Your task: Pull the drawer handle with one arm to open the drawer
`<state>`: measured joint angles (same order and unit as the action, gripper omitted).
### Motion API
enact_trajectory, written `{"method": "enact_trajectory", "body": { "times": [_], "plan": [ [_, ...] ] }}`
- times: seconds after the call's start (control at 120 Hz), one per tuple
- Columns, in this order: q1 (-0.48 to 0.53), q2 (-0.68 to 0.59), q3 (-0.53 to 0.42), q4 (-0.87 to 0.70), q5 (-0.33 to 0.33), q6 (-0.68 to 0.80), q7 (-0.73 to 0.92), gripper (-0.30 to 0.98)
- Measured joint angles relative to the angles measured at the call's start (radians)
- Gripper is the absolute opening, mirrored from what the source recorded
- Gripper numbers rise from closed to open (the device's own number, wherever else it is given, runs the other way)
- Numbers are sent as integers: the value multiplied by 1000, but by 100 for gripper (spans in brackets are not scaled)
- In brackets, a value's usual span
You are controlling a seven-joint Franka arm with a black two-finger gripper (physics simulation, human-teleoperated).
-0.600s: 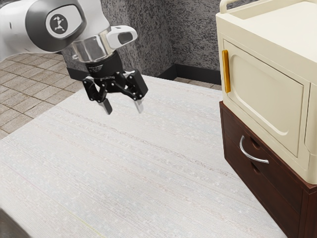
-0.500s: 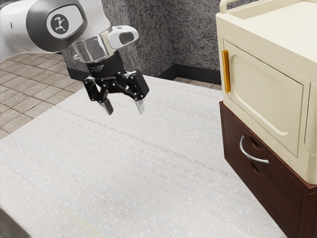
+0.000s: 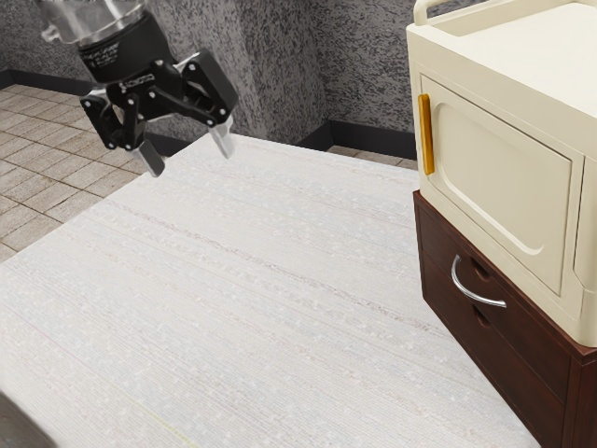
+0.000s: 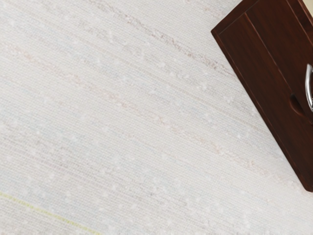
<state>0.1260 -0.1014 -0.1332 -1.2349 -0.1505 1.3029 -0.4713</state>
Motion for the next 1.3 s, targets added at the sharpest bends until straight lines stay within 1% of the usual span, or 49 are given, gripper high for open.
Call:
{"method": "enact_trajectory", "body": {
  "times": [0.067,0.2,0.258,0.35,0.4,0.442,0.558,0.642,0.717,0.775,0.883,1.017,1.133,1.3],
  "plan": [
    [9,0,1,-12,-34,-5,-37,69],
    [14,-2,13,-108,-117,30,-104,67],
    [15,-32,13,-163,-158,50,-131,65],
    [14,-113,5,-281,-213,106,-172,61],
    [12,-143,-13,-374,-231,171,-193,59],
    [8,-163,-29,-465,-241,247,-208,57],
    [1,-213,-87,-650,-260,465,-239,52],
    [0,-243,-124,-737,-278,618,-257,46],
    [2,-242,-174,-758,-287,731,-271,43],
    [3,-213,-195,-754,-289,801,-280,41],
    [9,-163,-203,-747,-289,906,-288,39],
    [10,-112,-203,-746,-290,1009,-294,30],
    [11,-92,-202,-748,-293,1042,-322,24],
    [7,-97,-213,-747,-297,980,-379,18]
  ]
}}
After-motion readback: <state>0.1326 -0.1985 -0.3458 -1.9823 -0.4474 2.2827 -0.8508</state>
